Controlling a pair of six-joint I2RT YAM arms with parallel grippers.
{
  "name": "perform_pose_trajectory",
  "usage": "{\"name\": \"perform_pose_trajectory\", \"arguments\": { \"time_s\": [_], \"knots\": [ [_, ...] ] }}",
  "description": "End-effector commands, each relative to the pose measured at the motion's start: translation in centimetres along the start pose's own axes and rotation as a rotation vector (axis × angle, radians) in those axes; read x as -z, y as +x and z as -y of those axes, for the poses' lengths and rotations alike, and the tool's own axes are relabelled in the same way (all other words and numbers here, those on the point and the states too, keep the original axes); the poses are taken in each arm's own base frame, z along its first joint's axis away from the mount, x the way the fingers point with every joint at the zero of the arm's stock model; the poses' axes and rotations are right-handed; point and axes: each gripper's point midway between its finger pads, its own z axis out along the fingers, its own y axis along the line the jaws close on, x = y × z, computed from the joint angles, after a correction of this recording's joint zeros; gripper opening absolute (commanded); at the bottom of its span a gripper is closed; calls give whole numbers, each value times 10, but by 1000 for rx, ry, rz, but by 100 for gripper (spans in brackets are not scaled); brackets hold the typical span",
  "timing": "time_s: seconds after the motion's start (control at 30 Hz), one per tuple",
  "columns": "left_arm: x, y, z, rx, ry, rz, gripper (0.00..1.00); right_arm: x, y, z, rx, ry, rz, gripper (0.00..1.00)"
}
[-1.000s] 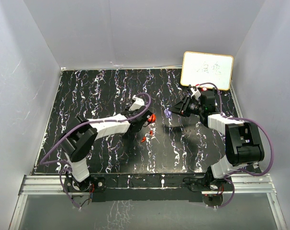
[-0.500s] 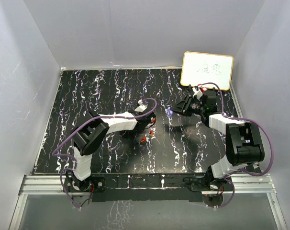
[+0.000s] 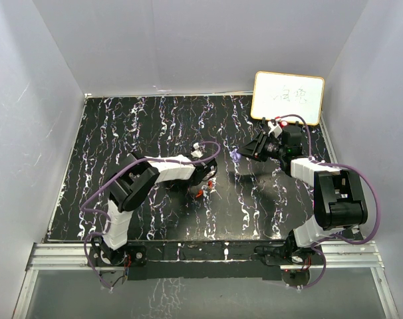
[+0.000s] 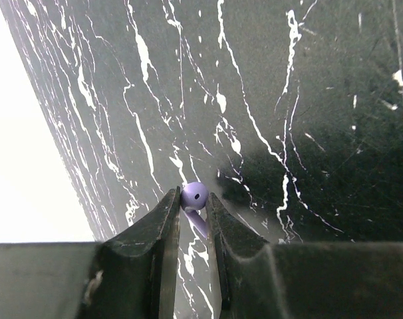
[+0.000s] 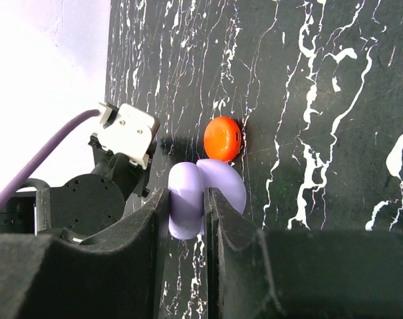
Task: Insert the wireless bluetooth earbuds into the charging case
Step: Adjust the earbud at the center of the board.
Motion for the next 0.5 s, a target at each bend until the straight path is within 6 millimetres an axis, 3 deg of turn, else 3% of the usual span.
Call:
{"name": "perform_pose_trajectory", "arguments": {
  "time_s": [0.0, 0.47],
  "knots": [
    [6, -4, -14, -41, -47, -3, 0, 4, -9, -11, 54, -33, 24, 0],
    [0, 2, -11, -99, -76, -47, 1, 5, -8, -8, 50, -31, 22, 0]
  ]
}}
